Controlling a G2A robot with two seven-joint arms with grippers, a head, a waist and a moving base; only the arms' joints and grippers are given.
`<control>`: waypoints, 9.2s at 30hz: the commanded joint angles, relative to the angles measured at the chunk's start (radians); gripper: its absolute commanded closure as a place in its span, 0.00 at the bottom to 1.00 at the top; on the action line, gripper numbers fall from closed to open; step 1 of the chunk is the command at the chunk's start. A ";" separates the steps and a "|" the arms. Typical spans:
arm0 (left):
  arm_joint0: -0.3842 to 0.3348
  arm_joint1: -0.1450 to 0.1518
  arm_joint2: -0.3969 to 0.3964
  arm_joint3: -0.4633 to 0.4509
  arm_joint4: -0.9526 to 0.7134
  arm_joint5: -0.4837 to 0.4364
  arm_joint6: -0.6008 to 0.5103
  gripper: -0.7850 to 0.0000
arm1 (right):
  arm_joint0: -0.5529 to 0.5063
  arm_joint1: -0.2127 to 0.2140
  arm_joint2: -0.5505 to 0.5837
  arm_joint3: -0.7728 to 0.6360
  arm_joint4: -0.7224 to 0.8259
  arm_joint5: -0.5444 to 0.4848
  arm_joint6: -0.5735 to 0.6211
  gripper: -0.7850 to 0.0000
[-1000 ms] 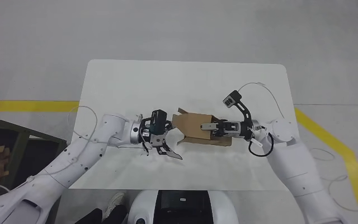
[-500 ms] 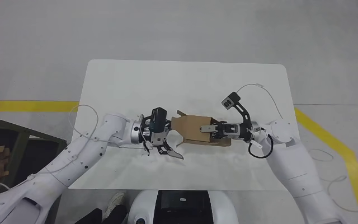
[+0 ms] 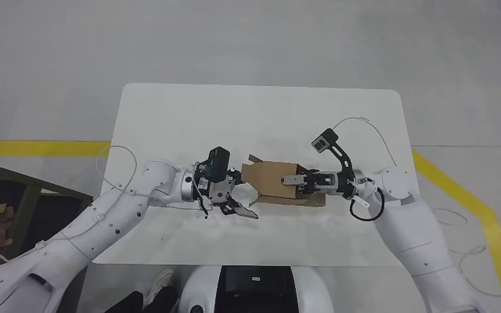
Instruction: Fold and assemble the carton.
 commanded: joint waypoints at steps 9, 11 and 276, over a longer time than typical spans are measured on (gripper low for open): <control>-0.034 0.010 0.058 0.013 -0.044 0.000 0.030 0.37 | -0.004 0.002 0.008 -0.005 0.004 0.000 0.008 1.00; -0.040 0.012 0.070 0.017 -0.056 0.000 0.038 0.35 | -0.006 0.003 0.011 -0.005 0.004 0.000 0.011 1.00; 0.248 -0.080 -0.494 0.061 -0.695 0.096 -0.879 0.00 | -0.086 0.062 0.016 -0.231 -0.127 0.000 -0.024 1.00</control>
